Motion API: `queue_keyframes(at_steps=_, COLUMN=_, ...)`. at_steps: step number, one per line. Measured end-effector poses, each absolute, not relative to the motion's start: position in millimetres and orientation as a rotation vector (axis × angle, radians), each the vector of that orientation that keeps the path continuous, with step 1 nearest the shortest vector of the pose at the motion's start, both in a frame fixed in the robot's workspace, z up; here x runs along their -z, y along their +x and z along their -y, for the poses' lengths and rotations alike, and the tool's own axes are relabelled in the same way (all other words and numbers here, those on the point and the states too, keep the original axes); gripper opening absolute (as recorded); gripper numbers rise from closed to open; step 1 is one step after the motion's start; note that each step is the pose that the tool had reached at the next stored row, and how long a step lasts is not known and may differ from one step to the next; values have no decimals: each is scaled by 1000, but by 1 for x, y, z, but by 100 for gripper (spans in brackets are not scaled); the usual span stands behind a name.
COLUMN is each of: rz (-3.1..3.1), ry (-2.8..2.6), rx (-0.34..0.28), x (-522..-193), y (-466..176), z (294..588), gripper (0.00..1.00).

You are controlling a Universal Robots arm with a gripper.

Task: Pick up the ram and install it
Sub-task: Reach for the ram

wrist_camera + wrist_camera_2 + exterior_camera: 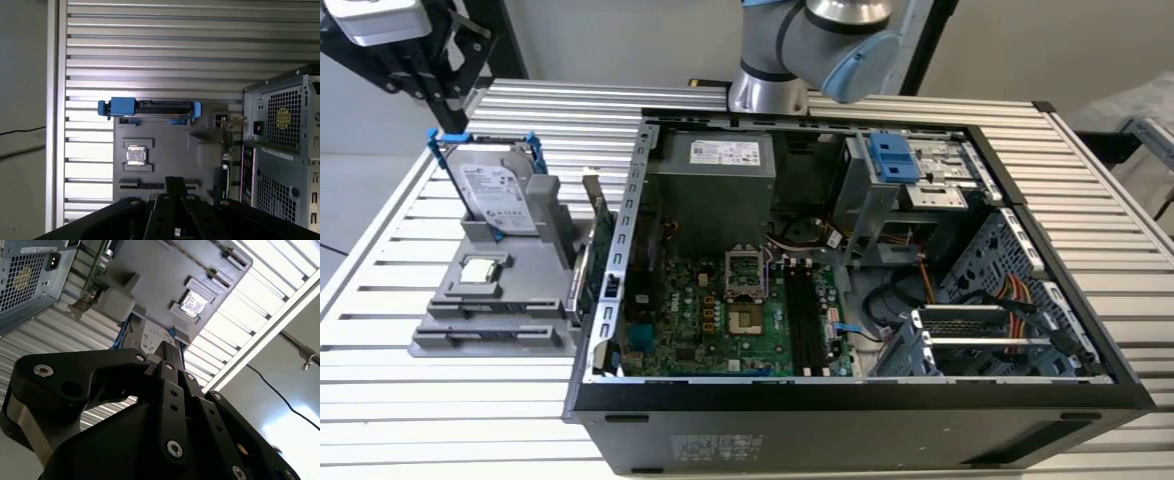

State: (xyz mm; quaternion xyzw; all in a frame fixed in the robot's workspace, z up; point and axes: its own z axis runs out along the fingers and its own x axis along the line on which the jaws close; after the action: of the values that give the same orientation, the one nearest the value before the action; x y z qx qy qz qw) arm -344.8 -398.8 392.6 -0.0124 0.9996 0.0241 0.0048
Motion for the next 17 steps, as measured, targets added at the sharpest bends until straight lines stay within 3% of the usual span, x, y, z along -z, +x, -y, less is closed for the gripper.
queue_keyframes(at_steps=17, rz=-3131, ry=-50, rx=-76, x=-392, y=-346, z=409, gripper=0)
